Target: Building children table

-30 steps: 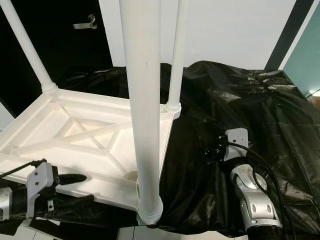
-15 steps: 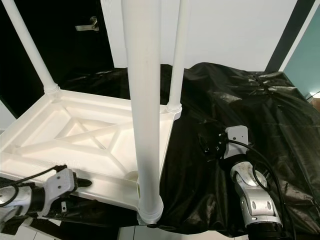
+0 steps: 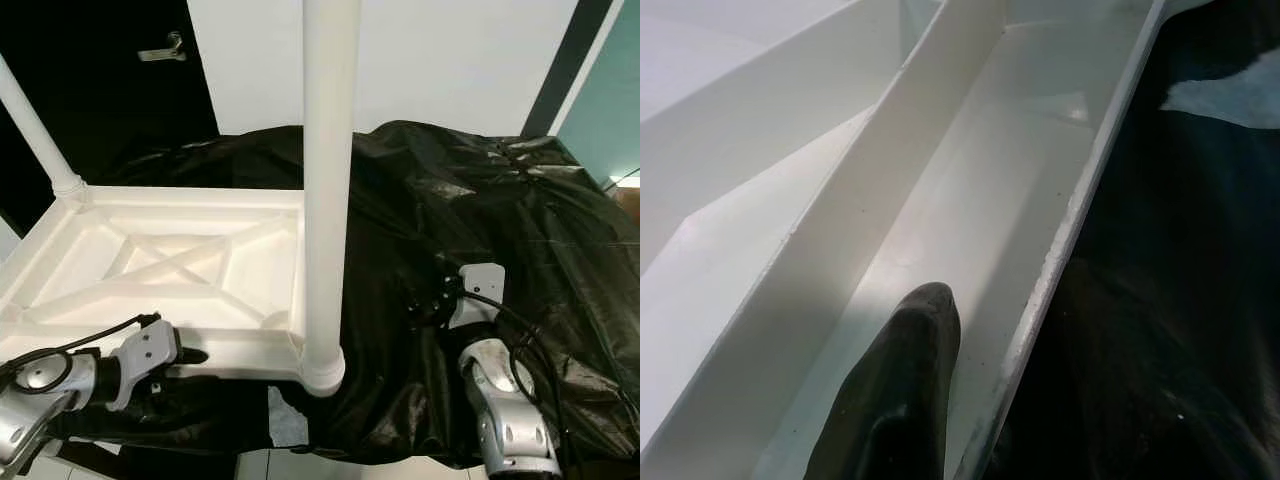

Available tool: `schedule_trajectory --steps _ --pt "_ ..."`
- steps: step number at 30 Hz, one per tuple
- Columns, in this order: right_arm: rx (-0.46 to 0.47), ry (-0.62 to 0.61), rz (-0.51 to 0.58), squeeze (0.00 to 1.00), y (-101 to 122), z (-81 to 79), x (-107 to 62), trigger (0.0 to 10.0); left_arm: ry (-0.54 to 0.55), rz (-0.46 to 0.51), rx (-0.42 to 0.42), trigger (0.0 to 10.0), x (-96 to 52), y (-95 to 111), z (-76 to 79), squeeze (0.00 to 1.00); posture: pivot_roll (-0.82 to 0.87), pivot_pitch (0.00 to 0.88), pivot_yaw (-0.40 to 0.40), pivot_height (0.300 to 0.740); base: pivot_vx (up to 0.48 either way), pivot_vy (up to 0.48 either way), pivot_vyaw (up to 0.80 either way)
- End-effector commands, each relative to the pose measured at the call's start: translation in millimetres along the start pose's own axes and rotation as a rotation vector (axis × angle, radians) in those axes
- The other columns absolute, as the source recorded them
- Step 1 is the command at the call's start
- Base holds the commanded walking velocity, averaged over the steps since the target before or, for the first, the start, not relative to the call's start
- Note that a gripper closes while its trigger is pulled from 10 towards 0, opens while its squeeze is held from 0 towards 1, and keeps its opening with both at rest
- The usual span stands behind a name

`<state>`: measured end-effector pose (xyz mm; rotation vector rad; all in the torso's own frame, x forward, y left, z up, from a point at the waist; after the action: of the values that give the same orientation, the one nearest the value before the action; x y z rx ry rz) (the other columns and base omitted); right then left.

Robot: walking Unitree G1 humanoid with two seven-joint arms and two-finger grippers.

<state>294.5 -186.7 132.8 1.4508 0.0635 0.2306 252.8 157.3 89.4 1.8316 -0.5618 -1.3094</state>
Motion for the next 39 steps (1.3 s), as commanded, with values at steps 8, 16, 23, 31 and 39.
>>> schedule_trajectory --steps 8,16,23,31,39 --pt "0.014 0.182 0.006 0.00 7.0 -33.1 -30.6 10.0 0.288 -0.028 -0.009 10.0 -1.7 -2.0 -42.1 0.45 -0.03 0.000 0.028 0.740 0.000 0.000 0.00" --pt "0.012 0.410 -0.070 0.00 8.0 -43.0 -63.0 10.0 0.309 -0.022 0.008 10.0 -1.9 0.9 -51.7 0.00 -0.04 0.000 0.050 0.740 0.000 0.000 0.00" --pt "-0.002 0.633 -0.156 0.00 6.7 -52.8 -80.8 10.0 0.269 0.040 -0.031 10.0 -5.2 11.2 -50.1 0.00 -0.04 0.000 0.053 0.740 0.000 0.000 0.00" --pt "-0.048 0.748 -0.083 0.00 16.3 -67.3 -49.5 10.0 0.136 0.196 -0.093 10.0 -17.8 35.0 -23.2 0.00 0.01 0.000 0.020 0.740 0.000 0.000 0.00" --pt "-0.054 0.761 -0.038 0.00 18.4 -76.2 -23.6 10.0 0.073 0.251 -0.127 10.0 -17.7 43.9 -4.5 0.00 0.04 0.000 0.001 0.740 0.000 0.000 0.00"
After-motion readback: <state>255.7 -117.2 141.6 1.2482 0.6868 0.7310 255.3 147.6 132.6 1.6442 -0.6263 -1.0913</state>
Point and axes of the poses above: a point about 5 cm out from each wrist's last joint towards the gripper, its own x axis pointing out of the wrist towards the gripper, its own y axis along the axis of the wrist's last joint, z = x × y, the point moved 4 cm from there along x, pointing out of the wrist towards the gripper, and after that the axes turned 4 degrees about -x, right-handed, at the moved point
